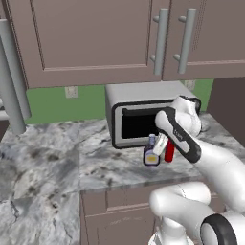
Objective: Place the ketchup and condiment bottle from the counter to the top shelf of the fridge. If the existing items in the fridge are on the top shelf, move them to other shelves.
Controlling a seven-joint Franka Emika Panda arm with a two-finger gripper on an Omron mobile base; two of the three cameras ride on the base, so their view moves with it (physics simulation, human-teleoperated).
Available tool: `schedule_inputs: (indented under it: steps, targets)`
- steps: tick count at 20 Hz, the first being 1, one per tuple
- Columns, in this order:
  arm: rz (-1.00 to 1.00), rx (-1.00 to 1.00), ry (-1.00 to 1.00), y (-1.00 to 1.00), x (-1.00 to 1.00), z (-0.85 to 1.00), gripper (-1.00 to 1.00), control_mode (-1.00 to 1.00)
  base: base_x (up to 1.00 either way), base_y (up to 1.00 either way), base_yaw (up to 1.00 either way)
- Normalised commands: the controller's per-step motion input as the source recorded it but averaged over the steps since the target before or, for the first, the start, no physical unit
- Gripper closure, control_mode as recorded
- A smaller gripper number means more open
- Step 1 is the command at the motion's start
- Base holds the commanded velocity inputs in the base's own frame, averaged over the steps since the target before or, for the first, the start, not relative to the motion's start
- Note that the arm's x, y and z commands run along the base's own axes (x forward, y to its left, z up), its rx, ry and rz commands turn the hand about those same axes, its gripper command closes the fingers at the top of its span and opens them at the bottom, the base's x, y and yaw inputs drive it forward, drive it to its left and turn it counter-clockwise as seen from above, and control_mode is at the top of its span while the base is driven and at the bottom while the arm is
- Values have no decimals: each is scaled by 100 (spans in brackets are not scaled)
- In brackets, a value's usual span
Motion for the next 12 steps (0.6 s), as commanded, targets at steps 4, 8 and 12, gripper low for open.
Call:
schedule_inputs:
  steps: [4,8,12]
  targets:
    - [-7,10,-18,-24,-77,100,100,-100,0,0,0]
    - [-15,5,-11,-29,-82,100,100,-100,0,0,0]
    - [-15,3,-8,-26,-76,100,100,-100,0,0,0]
